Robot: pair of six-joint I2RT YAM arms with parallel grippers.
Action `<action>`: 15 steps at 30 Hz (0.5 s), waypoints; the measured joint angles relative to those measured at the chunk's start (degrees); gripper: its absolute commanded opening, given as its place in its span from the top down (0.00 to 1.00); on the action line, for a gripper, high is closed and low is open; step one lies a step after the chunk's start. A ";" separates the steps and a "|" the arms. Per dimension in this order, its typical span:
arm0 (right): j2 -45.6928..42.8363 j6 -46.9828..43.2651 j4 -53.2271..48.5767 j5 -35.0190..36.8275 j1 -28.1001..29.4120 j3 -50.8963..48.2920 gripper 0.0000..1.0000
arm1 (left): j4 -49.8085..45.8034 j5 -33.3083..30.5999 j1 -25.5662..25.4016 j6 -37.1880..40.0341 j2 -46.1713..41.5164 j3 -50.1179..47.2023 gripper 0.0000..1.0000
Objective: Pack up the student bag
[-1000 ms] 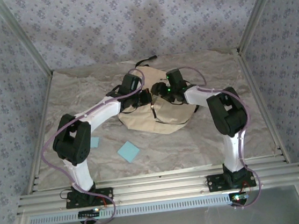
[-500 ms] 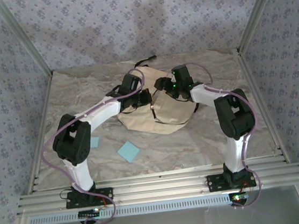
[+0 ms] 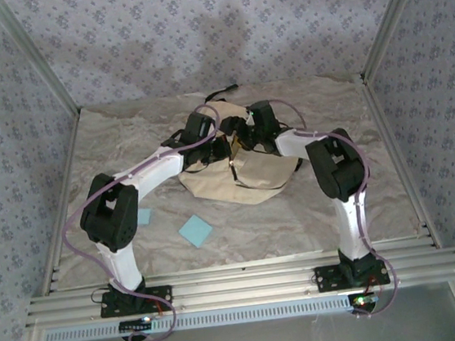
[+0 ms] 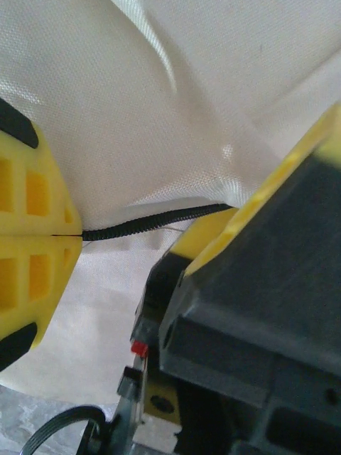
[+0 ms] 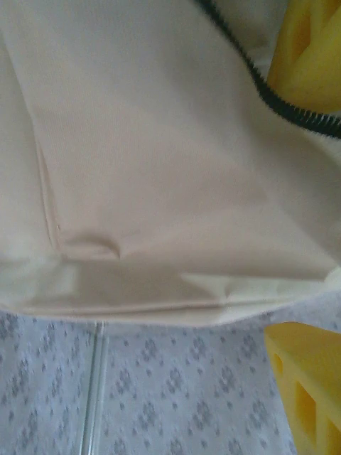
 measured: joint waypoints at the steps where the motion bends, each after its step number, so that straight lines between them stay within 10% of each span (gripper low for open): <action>1: 0.59 0.92 1.42 -0.76 0.04 0.20 0.24 | 0.00 0.00 -0.09 0.00 0.00 0.00 1.00; 15: -8.87 0.92 3.56 -6.25 -6.58 -11.80 0.22 | -0.15 -0.02 -0.31 0.04 0.00 0.00 1.00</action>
